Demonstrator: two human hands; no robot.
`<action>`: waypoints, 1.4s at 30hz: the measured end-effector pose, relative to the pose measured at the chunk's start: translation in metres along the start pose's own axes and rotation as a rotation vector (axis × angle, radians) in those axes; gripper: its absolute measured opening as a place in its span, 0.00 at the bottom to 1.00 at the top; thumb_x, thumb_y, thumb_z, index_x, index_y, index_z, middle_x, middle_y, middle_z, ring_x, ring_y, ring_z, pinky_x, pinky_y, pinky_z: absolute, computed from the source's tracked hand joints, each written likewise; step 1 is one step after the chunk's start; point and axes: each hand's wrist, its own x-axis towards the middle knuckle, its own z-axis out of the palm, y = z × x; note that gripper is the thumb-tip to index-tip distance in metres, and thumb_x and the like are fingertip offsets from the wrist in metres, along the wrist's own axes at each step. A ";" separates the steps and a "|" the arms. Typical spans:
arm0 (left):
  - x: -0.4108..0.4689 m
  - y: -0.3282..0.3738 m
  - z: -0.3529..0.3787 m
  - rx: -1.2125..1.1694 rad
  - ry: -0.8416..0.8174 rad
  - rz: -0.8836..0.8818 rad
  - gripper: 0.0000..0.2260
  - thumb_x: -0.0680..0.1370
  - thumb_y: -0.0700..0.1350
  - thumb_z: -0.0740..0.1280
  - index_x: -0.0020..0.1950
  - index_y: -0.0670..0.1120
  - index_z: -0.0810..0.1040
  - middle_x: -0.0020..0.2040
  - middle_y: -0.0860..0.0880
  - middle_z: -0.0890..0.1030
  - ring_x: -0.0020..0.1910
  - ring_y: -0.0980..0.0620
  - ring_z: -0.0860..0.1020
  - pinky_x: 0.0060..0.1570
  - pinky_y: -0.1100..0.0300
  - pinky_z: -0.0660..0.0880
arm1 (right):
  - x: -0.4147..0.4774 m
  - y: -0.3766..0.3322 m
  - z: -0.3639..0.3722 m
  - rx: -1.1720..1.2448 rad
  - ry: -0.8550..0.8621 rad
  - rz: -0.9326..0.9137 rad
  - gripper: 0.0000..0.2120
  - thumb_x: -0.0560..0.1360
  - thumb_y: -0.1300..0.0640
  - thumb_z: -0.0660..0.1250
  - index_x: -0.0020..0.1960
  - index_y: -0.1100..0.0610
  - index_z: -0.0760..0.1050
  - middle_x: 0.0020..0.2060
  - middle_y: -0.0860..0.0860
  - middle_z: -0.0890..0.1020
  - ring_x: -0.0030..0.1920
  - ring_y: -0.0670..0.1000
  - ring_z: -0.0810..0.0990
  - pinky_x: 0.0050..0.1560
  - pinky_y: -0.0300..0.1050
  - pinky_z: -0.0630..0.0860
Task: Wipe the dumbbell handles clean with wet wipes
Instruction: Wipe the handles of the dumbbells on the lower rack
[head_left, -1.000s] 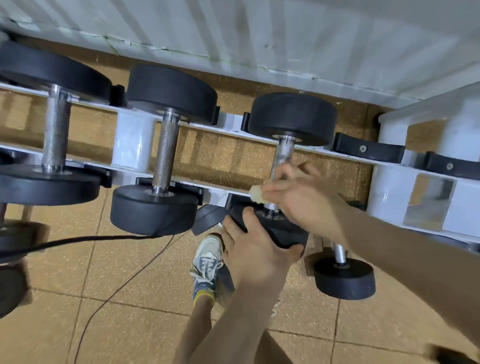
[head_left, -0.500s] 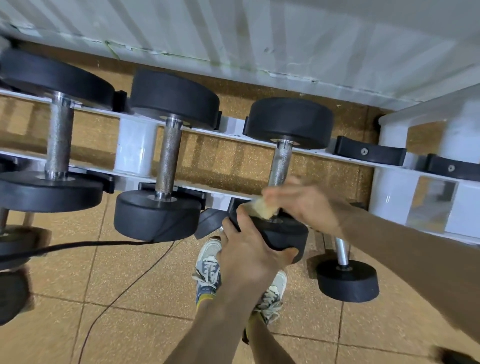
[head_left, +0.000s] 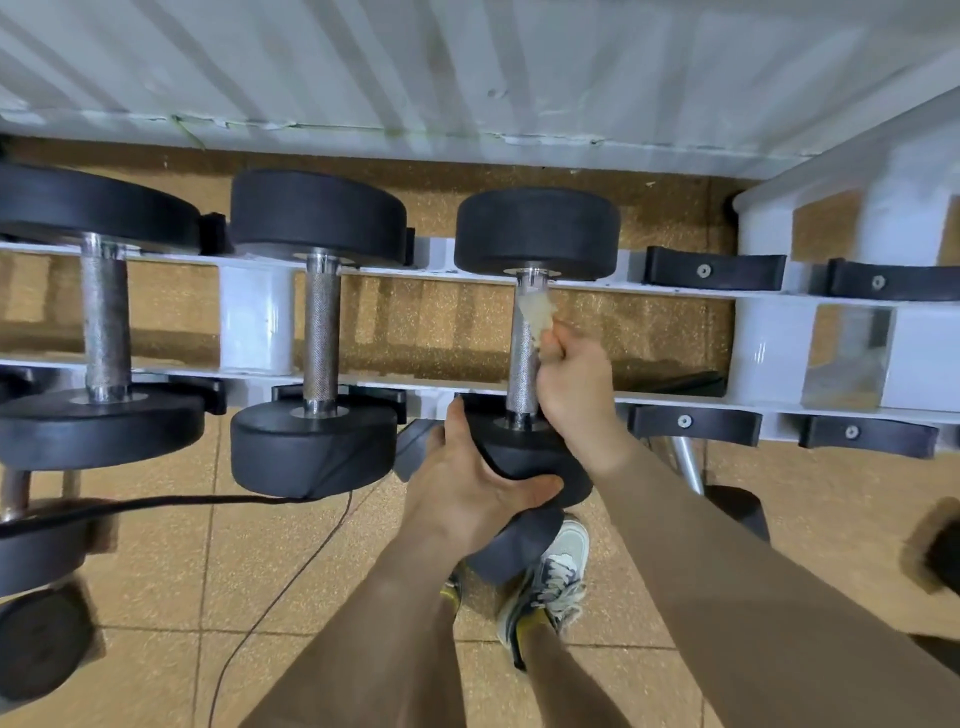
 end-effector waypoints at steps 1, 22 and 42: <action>-0.001 0.001 0.001 0.003 0.002 -0.002 0.56 0.59 0.69 0.74 0.78 0.54 0.48 0.71 0.50 0.69 0.67 0.48 0.71 0.60 0.52 0.72 | -0.004 0.008 -0.006 -0.106 -0.088 0.014 0.11 0.80 0.65 0.57 0.44 0.63 0.77 0.40 0.52 0.75 0.43 0.53 0.74 0.40 0.43 0.66; -0.011 0.009 0.005 -0.063 -0.010 0.014 0.58 0.63 0.62 0.77 0.78 0.51 0.40 0.71 0.44 0.64 0.67 0.44 0.71 0.62 0.51 0.73 | -0.023 -0.020 -0.008 -0.618 -0.387 -0.221 0.07 0.74 0.60 0.70 0.50 0.53 0.84 0.47 0.52 0.85 0.49 0.53 0.82 0.55 0.47 0.78; -0.201 0.102 -0.090 -1.221 -0.061 -0.001 0.18 0.78 0.56 0.64 0.53 0.42 0.80 0.44 0.44 0.85 0.43 0.47 0.83 0.47 0.53 0.79 | -0.180 -0.134 -0.171 0.834 -0.416 0.343 0.03 0.76 0.61 0.68 0.45 0.60 0.80 0.31 0.51 0.77 0.28 0.45 0.70 0.30 0.35 0.70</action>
